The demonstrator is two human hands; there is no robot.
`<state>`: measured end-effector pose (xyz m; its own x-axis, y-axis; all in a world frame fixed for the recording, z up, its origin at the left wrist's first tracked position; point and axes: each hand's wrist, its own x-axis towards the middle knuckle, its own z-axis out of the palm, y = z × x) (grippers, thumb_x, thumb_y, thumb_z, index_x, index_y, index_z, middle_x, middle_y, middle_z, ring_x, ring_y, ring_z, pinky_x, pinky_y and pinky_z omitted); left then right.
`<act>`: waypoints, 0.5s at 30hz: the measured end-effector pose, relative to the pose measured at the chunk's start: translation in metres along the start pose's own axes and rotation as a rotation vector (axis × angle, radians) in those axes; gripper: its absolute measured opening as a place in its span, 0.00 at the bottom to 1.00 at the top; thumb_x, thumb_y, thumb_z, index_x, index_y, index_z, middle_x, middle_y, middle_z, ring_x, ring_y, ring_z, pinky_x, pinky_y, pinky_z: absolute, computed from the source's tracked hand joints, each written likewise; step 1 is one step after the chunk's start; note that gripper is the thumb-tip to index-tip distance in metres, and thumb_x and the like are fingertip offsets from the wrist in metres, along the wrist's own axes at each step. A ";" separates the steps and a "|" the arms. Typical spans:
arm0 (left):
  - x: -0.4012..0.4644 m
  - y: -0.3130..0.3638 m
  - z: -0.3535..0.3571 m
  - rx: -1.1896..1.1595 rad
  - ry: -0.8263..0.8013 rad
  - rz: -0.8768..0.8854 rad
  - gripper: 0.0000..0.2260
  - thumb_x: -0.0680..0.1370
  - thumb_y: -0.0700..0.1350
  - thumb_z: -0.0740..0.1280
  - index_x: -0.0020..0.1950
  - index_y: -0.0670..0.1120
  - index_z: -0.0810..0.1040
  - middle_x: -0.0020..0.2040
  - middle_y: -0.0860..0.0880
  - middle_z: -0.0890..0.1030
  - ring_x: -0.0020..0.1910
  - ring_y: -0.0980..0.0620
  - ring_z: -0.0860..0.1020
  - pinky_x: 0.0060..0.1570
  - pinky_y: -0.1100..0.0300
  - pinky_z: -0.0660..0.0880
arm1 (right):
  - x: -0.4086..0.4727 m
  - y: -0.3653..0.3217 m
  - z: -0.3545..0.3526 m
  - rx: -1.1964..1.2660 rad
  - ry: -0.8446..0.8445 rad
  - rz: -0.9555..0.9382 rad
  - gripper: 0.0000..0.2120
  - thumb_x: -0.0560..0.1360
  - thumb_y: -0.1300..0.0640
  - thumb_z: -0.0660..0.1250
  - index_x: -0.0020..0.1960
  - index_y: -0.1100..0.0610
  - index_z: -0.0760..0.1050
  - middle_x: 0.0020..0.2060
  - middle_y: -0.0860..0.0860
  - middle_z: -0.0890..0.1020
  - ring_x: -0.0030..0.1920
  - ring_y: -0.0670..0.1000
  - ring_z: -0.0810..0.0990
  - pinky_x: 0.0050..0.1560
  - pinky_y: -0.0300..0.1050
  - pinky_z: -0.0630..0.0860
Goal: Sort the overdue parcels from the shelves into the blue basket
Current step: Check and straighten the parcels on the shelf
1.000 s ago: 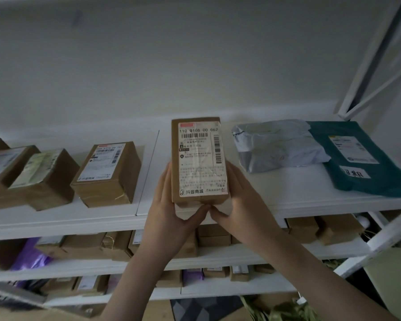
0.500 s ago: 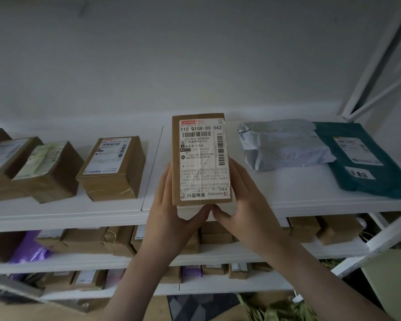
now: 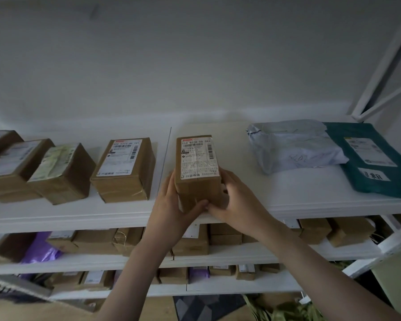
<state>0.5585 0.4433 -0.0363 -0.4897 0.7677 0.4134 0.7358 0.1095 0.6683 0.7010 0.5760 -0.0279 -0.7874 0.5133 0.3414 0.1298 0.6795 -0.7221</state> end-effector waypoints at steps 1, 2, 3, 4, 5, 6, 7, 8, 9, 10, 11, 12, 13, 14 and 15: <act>0.003 -0.003 -0.003 0.000 0.004 -0.007 0.38 0.73 0.61 0.74 0.78 0.56 0.61 0.74 0.63 0.65 0.71 0.65 0.66 0.65 0.69 0.67 | 0.005 0.001 0.004 0.008 -0.010 0.015 0.39 0.74 0.47 0.75 0.79 0.43 0.60 0.71 0.42 0.70 0.68 0.41 0.72 0.66 0.36 0.72; 0.005 -0.005 -0.008 0.002 0.009 -0.009 0.37 0.73 0.61 0.74 0.78 0.56 0.62 0.72 0.65 0.65 0.69 0.67 0.66 0.63 0.72 0.65 | 0.009 0.001 0.008 0.011 -0.018 0.026 0.39 0.74 0.47 0.75 0.80 0.44 0.59 0.71 0.42 0.70 0.68 0.41 0.72 0.65 0.35 0.72; 0.007 -0.008 -0.012 0.010 0.014 -0.014 0.37 0.73 0.60 0.74 0.77 0.56 0.63 0.71 0.66 0.65 0.68 0.68 0.66 0.62 0.73 0.65 | 0.014 0.001 0.011 0.008 -0.028 0.037 0.39 0.74 0.47 0.75 0.80 0.44 0.59 0.71 0.43 0.71 0.67 0.42 0.72 0.64 0.35 0.72; 0.008 -0.011 -0.015 0.025 0.020 -0.021 0.36 0.73 0.60 0.74 0.77 0.56 0.64 0.71 0.64 0.66 0.69 0.66 0.67 0.63 0.70 0.67 | 0.019 0.002 0.014 0.002 -0.034 0.047 0.39 0.74 0.48 0.75 0.80 0.44 0.59 0.70 0.44 0.72 0.67 0.42 0.73 0.64 0.36 0.73; 0.009 -0.017 -0.019 0.048 0.022 -0.027 0.35 0.73 0.60 0.74 0.77 0.55 0.65 0.72 0.61 0.67 0.69 0.62 0.68 0.65 0.65 0.70 | 0.024 0.002 0.018 -0.004 -0.036 0.053 0.38 0.74 0.48 0.75 0.79 0.45 0.60 0.69 0.44 0.73 0.66 0.43 0.74 0.65 0.39 0.74; 0.010 -0.023 -0.022 0.073 0.021 -0.034 0.34 0.74 0.59 0.74 0.76 0.54 0.66 0.72 0.59 0.69 0.69 0.58 0.70 0.65 0.60 0.73 | 0.029 0.002 0.021 -0.010 -0.035 0.055 0.38 0.74 0.48 0.75 0.79 0.45 0.61 0.68 0.45 0.73 0.65 0.44 0.75 0.65 0.43 0.75; 0.010 -0.029 -0.026 0.094 0.014 -0.040 0.32 0.74 0.59 0.74 0.75 0.54 0.67 0.72 0.57 0.70 0.69 0.57 0.71 0.66 0.56 0.74 | 0.034 0.002 0.026 -0.017 -0.031 0.055 0.37 0.74 0.48 0.75 0.78 0.45 0.62 0.67 0.45 0.74 0.64 0.44 0.76 0.65 0.45 0.76; 0.010 -0.035 -0.029 0.106 0.004 -0.047 0.31 0.75 0.59 0.73 0.75 0.54 0.68 0.72 0.56 0.70 0.68 0.56 0.72 0.66 0.54 0.75 | 0.038 0.001 0.031 -0.025 -0.027 0.054 0.37 0.74 0.48 0.75 0.78 0.45 0.62 0.67 0.45 0.74 0.64 0.44 0.76 0.65 0.46 0.77; 0.010 -0.040 -0.032 0.108 -0.003 -0.057 0.30 0.75 0.59 0.73 0.74 0.54 0.68 0.72 0.55 0.71 0.68 0.56 0.72 0.66 0.55 0.74 | 0.041 0.000 0.037 -0.030 -0.027 0.052 0.37 0.74 0.48 0.75 0.79 0.45 0.61 0.67 0.45 0.74 0.64 0.44 0.76 0.64 0.45 0.77; 0.010 -0.044 -0.036 0.104 -0.004 -0.068 0.30 0.76 0.58 0.72 0.74 0.53 0.68 0.72 0.55 0.71 0.68 0.56 0.72 0.66 0.57 0.74 | 0.044 -0.002 0.042 -0.035 -0.028 0.050 0.37 0.74 0.48 0.74 0.79 0.45 0.61 0.67 0.45 0.73 0.64 0.44 0.76 0.64 0.45 0.76; 0.010 -0.048 -0.040 0.098 -0.003 -0.083 0.29 0.76 0.57 0.72 0.74 0.53 0.68 0.72 0.54 0.71 0.68 0.57 0.72 0.65 0.60 0.73 | 0.047 -0.004 0.048 -0.038 -0.029 0.048 0.37 0.75 0.48 0.74 0.79 0.45 0.61 0.67 0.45 0.73 0.64 0.44 0.76 0.64 0.44 0.76; 0.010 -0.052 -0.043 0.096 -0.003 -0.101 0.29 0.77 0.56 0.72 0.75 0.53 0.68 0.71 0.54 0.70 0.67 0.57 0.72 0.63 0.62 0.71 | 0.050 -0.005 0.054 -0.042 -0.030 0.045 0.37 0.75 0.48 0.74 0.79 0.46 0.60 0.67 0.46 0.73 0.64 0.45 0.75 0.64 0.43 0.76; 0.009 -0.056 -0.047 0.103 -0.006 -0.119 0.28 0.77 0.55 0.72 0.75 0.52 0.68 0.71 0.54 0.71 0.67 0.56 0.72 0.61 0.64 0.70 | 0.052 -0.007 0.060 -0.046 -0.028 0.042 0.37 0.75 0.48 0.74 0.79 0.47 0.61 0.67 0.46 0.73 0.63 0.45 0.75 0.63 0.43 0.76; 0.006 -0.059 -0.051 0.122 -0.013 -0.130 0.27 0.78 0.54 0.71 0.75 0.52 0.67 0.71 0.54 0.71 0.66 0.55 0.73 0.60 0.64 0.70 | 0.054 -0.007 0.065 -0.053 -0.029 0.041 0.37 0.75 0.47 0.74 0.79 0.47 0.61 0.66 0.46 0.74 0.63 0.45 0.76 0.63 0.44 0.76; 0.002 -0.062 -0.055 0.147 -0.027 -0.135 0.27 0.78 0.54 0.70 0.74 0.51 0.67 0.70 0.53 0.72 0.65 0.53 0.74 0.58 0.64 0.71 | 0.055 -0.008 0.069 -0.059 -0.030 0.037 0.36 0.75 0.48 0.74 0.78 0.48 0.63 0.65 0.46 0.74 0.63 0.46 0.76 0.63 0.45 0.76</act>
<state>0.4861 0.4034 -0.0431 -0.5776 0.7560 0.3080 0.7255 0.3024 0.6182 0.6153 0.5628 -0.0449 -0.7991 0.5232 0.2963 0.1936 0.6904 -0.6970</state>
